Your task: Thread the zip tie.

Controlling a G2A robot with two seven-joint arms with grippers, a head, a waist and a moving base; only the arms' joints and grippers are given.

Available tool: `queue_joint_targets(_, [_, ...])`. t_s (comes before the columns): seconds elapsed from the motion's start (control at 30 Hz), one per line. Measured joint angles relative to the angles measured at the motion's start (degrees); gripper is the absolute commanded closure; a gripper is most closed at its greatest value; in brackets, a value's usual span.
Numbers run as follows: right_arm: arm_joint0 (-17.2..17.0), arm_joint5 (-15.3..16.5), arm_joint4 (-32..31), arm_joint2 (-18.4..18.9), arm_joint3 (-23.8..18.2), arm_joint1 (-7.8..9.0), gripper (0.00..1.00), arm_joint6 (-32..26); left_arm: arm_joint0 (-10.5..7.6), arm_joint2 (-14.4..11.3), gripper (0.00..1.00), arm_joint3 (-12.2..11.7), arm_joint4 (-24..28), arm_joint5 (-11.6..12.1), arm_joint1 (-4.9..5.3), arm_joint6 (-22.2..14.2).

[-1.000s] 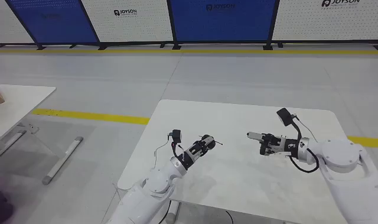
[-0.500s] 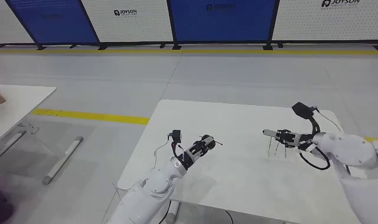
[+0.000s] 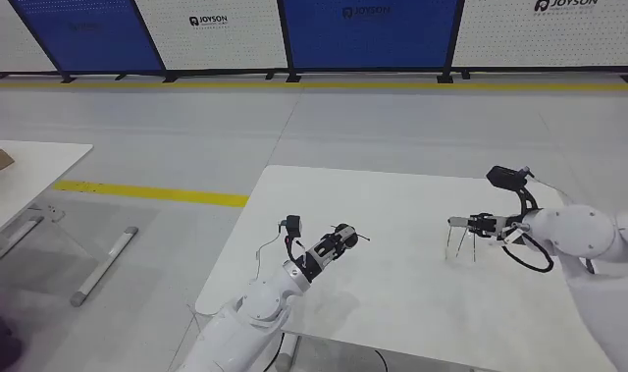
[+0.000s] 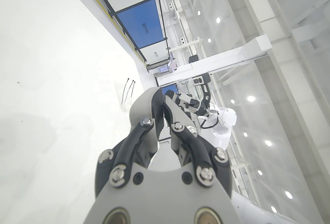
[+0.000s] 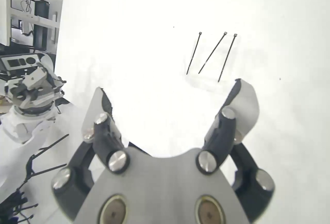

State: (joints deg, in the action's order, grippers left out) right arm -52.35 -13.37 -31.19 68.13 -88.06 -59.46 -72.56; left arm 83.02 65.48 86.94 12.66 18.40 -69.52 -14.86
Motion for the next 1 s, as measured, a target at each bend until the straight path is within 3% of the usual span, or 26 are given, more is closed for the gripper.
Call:
queue_joint_targets(0.1, [0.49,-2.01,0.4,-0.57,1.59,-0.17,0.0,0.09,0.0,0.0,1.0,0.0,0.0,0.0,0.0,0.0])
queue_joint_targets(0.23, [4.39,-2.66,2.77,-3.14,5.62,-0.96,0.0,-2.57,0.0,0.0,1.0,0.0,0.0,0.0,0.0,0.0])
queue_joint_targets(0.3, [7.39,-3.08,3.58,-5.42,9.33,-1.66,0.0,-3.72,0.0,0.0,1.0,0.0,0.0,0.0,0.0,0.0])
queue_joint_targets(0.4, [12.19,-6.58,2.21,-9.37,16.23,-3.11,0.0,-3.24,0.0,0.0,1.0,0.0,0.0,0.0,0.0,0.0])
queue_joint_targets(0.53, [16.57,-6.1,0.51,-13.33,23.44,-5.17,0.0,-1.58,0.0,0.0,1.0,0.0,0.0,0.0,0.0,0.0])
queue_joint_targets(1.0, [16.23,-5.34,-0.25,-13.76,23.15,-5.24,0.0,-0.61,0.0,0.0,1.0,0.0,0.0,0.0,0.0,0.0])
